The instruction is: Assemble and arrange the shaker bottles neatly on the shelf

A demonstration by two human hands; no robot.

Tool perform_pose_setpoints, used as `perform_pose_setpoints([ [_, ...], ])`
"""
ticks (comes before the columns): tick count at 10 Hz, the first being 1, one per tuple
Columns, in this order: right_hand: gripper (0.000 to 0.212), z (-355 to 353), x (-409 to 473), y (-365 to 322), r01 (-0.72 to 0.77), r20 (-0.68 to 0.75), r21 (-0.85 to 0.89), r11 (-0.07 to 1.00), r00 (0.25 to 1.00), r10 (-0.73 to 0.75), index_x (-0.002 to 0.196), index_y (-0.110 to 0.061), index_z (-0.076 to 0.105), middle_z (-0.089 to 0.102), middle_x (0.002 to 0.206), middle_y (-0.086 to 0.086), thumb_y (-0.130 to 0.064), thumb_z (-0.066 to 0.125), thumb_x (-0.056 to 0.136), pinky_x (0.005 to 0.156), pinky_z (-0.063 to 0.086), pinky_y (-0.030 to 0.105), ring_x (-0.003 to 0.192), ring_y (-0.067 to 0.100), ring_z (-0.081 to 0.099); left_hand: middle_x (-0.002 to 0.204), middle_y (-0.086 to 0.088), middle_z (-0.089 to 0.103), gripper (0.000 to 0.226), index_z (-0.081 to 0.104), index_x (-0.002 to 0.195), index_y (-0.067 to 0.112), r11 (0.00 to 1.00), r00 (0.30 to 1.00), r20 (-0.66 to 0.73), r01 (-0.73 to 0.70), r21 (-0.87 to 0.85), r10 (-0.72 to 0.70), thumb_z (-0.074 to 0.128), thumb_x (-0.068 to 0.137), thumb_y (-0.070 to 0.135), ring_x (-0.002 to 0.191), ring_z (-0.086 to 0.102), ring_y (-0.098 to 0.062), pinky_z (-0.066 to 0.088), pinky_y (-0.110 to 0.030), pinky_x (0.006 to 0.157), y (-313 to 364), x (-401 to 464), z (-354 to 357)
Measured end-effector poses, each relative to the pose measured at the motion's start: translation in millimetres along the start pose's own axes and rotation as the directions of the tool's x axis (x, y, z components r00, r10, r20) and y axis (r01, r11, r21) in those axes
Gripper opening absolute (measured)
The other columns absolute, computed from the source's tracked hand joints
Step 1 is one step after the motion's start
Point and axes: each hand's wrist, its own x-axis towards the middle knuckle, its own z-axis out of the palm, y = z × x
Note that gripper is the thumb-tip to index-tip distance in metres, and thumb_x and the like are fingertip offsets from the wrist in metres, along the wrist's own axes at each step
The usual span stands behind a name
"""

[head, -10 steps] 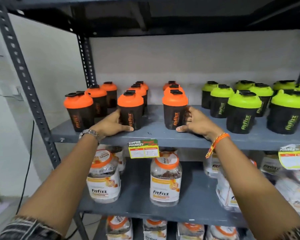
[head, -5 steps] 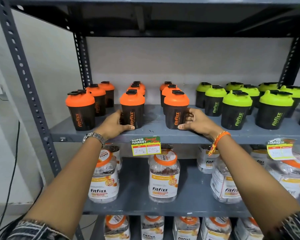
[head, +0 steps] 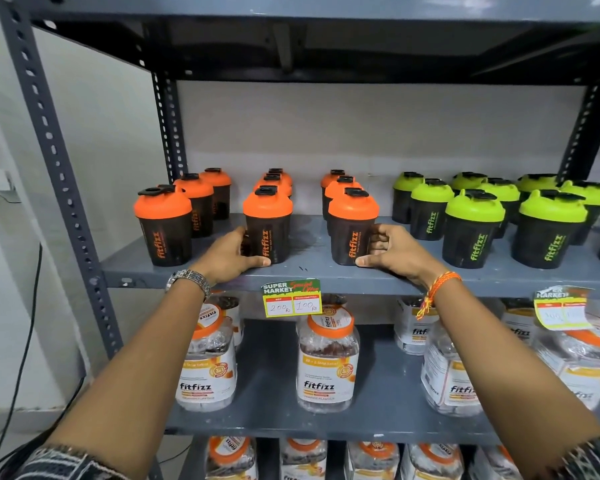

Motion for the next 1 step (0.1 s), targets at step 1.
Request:
perform_pose_setpoints([
  [1,0.080,1.2,-4.1,-4.9,-0.006,-0.006,0.003,1.000,1.000,0.006,0.138,-0.006,0.050,0.067,0.128,0.015,0.004,0.086,0.067,0.103,0.051,0.049,0.117,0.026,0.066,0.149,-0.009,0.056,0.091,0.032,0.156,0.014,0.994,1.000,0.015,0.013,-0.109,-0.012,0.084,0.080,0.016,0.135,0.053,-0.020,0.040,-0.032,0.110,4.2,-3.7,-2.8],
])
